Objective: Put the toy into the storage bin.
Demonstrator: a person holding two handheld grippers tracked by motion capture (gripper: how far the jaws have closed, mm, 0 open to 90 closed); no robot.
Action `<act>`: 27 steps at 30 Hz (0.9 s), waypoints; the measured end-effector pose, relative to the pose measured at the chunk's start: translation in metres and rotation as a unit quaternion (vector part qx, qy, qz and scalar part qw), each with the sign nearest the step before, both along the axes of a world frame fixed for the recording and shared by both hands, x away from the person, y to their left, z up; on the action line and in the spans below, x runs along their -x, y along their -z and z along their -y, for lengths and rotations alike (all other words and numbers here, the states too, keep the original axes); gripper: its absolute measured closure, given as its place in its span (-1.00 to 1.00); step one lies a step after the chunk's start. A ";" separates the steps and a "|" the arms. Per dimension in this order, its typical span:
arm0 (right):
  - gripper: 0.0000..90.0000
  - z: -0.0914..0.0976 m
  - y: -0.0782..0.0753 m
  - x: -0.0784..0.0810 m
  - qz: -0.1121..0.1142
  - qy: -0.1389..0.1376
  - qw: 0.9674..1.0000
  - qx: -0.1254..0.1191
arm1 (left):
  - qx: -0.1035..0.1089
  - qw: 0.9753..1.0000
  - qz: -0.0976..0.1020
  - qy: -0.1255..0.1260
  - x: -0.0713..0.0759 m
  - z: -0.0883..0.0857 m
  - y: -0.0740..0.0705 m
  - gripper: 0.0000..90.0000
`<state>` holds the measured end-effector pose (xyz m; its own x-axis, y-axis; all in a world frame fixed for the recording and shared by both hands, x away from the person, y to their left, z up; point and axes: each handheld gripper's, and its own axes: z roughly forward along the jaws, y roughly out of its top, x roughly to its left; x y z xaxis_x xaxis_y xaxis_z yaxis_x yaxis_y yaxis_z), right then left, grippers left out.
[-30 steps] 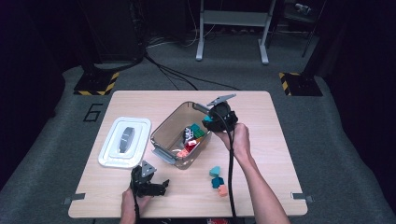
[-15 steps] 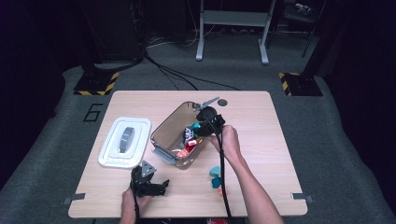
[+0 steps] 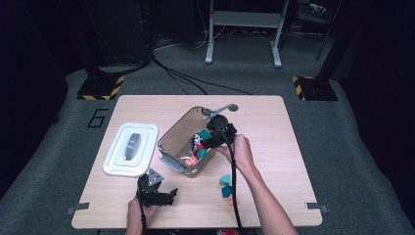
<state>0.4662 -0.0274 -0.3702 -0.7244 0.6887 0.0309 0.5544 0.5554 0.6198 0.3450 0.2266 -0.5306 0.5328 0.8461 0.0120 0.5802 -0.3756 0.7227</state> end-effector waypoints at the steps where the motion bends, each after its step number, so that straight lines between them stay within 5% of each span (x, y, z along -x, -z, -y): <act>1: -0.20 0.002 -0.001 0.002 0.002 0.002 1.000 -0.006 | 0.000 1.000 0.000 0.000 0.000 0.000 0.000 -0.89; 7: -0.66 0.024 -0.001 0.022 0.016 0.016 0.999 -0.030 | 0.001 1.000 0.000 0.000 0.000 0.000 0.000 -0.89; 16: -0.79 0.054 0.021 0.046 0.007 0.022 0.999 -0.042 | 0.000 1.000 0.000 0.000 0.000 0.000 0.000 -0.89; 27: -0.91 0.072 0.066 0.080 -0.018 0.035 0.999 -0.024 | 0.000 1.000 -0.001 -0.001 0.000 0.000 0.000 -0.89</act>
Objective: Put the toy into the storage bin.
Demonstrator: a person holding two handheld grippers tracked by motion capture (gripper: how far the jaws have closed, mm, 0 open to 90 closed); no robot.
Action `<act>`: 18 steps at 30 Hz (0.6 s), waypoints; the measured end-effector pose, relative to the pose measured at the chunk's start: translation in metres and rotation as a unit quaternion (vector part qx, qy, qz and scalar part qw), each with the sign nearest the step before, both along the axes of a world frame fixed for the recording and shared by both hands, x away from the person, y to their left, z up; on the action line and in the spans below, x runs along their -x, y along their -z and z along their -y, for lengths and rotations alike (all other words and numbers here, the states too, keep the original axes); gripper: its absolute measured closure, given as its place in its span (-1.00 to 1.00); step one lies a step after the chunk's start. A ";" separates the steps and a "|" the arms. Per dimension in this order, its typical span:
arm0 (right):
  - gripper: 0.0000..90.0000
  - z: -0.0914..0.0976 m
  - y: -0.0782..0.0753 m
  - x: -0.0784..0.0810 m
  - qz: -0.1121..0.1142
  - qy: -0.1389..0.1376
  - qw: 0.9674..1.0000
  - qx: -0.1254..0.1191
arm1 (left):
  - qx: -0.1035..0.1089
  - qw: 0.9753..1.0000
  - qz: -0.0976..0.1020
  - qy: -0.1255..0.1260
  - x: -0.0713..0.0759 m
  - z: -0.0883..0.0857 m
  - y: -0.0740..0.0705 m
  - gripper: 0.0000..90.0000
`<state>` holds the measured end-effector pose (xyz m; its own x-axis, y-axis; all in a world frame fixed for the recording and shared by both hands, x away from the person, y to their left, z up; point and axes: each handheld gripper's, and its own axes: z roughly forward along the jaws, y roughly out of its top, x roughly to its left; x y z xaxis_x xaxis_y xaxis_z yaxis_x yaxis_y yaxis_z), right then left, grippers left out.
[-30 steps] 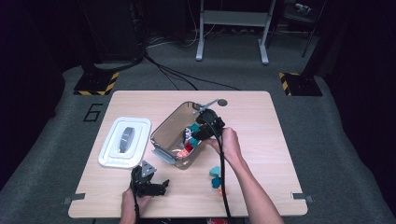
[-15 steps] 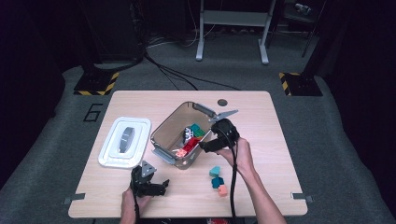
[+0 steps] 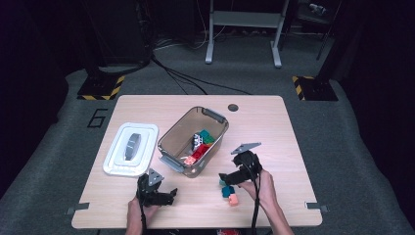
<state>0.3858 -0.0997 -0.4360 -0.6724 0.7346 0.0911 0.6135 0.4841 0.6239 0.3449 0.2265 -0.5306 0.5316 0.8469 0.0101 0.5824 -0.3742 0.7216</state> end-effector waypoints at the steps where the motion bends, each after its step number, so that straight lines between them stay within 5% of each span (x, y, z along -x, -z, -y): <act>1: -0.93 0.000 0.005 0.004 -0.004 0.000 1.000 0.005 | 0.000 1.000 0.000 0.000 0.000 0.000 0.000 -0.89; 13: -1.00 0.009 0.051 0.034 -0.042 0.012 0.999 0.028 | 0.001 1.000 -0.001 0.000 0.000 0.000 0.000 -0.89; 18: -0.61 0.014 0.062 0.045 -0.039 0.021 0.999 0.023 | 0.001 1.000 -0.001 0.000 0.000 0.000 0.000 -0.89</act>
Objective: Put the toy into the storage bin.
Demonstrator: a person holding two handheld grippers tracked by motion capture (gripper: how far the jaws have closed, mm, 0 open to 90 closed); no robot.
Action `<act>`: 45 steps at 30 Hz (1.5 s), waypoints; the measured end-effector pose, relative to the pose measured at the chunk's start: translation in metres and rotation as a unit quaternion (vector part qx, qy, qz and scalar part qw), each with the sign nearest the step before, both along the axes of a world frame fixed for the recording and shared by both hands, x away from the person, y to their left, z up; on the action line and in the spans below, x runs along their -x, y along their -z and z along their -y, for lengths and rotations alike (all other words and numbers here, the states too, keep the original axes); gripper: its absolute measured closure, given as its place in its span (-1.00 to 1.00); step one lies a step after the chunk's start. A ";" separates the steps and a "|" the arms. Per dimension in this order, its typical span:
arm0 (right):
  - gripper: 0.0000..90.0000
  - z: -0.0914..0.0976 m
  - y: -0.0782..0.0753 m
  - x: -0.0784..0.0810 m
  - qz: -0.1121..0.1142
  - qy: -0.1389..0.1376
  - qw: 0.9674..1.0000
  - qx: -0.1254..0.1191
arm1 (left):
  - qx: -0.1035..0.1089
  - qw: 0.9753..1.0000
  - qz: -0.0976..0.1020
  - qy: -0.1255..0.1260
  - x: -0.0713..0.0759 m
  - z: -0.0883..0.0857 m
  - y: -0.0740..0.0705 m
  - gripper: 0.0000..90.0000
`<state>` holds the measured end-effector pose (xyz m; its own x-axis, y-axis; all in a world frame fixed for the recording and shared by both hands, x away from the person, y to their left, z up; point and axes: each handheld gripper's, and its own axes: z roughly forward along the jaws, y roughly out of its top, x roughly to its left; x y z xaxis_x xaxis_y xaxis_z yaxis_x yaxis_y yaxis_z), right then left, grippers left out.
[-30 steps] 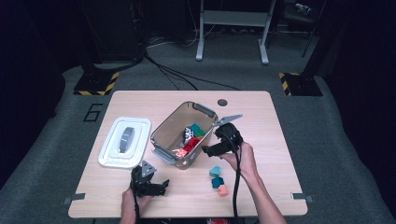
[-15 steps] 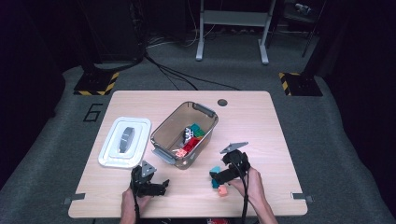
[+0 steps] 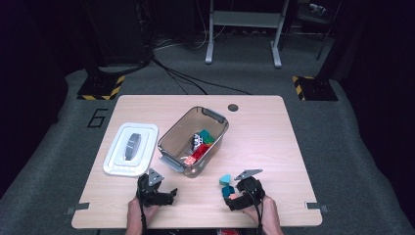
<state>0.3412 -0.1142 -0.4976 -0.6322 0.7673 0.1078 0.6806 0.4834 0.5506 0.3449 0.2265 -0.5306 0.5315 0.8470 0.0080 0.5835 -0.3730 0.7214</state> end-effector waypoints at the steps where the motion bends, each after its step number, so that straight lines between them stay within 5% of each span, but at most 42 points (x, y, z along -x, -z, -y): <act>1: -0.55 0.001 0.001 0.001 -0.007 0.005 1.000 -0.002 | 0.000 1.000 0.000 0.000 0.000 0.000 0.000 -0.89; 13: 0.45 0.020 0.000 0.005 0.003 0.010 1.000 -0.015 | 0.000 1.000 0.000 0.000 0.000 0.000 0.000 -0.89; 21: 0.48 0.036 -0.004 -0.005 0.019 0.044 0.998 -0.028 | 0.000 1.000 -0.001 0.000 0.000 0.000 0.000 -0.89; 30: 0.48 0.048 -0.011 -0.039 0.015 0.076 0.996 -0.033 | -0.001 1.000 0.002 0.001 -0.001 0.000 0.000 -0.89; 45: 0.48 0.034 -0.028 -0.087 0.007 0.066 0.998 -0.011 | 0.000 1.000 0.000 0.000 0.000 0.000 0.000 -0.89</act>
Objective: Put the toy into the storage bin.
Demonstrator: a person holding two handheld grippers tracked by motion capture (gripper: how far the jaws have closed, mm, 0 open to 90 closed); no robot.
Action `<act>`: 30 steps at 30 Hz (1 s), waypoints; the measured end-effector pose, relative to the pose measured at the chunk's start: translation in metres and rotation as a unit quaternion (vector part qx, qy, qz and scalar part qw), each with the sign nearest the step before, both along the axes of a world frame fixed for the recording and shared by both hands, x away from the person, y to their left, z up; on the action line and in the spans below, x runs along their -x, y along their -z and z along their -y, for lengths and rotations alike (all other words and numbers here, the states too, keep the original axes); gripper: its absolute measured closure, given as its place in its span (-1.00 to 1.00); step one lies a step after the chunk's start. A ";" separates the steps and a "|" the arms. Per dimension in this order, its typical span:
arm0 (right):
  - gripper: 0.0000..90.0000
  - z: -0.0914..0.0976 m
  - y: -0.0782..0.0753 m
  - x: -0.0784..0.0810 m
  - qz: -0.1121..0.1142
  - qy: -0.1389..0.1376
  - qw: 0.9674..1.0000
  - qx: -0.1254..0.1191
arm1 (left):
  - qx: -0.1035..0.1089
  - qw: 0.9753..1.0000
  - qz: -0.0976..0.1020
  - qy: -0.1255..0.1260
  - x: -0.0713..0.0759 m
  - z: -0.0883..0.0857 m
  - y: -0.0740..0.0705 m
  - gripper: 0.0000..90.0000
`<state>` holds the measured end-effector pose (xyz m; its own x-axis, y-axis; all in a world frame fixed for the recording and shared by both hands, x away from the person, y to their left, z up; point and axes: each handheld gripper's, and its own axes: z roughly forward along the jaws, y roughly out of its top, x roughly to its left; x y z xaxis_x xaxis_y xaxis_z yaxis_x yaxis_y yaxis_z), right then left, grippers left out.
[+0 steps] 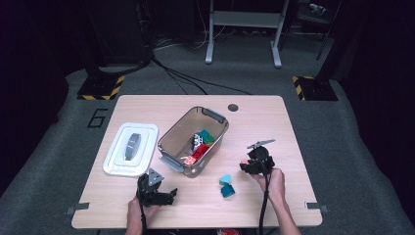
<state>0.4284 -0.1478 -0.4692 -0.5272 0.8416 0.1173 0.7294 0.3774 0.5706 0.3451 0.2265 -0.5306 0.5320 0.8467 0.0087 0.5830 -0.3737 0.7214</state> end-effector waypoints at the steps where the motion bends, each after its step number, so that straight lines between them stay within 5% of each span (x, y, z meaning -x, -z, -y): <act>1: 0.48 -0.002 -0.001 -0.002 -0.002 0.006 1.000 0.002 | 0.000 1.000 0.000 0.000 0.000 0.000 0.000 -0.89; 30: 0.48 -0.028 -0.064 -0.046 0.018 -0.014 1.000 0.022 | -0.001 1.000 0.002 0.000 0.000 0.000 0.000 -0.88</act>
<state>0.4743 -0.1197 -0.4054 -0.5545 0.8299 0.0622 0.6975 0.4227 0.5787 0.3451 0.2265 -0.5306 0.5317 0.8469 0.0123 0.5801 -0.3746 0.7233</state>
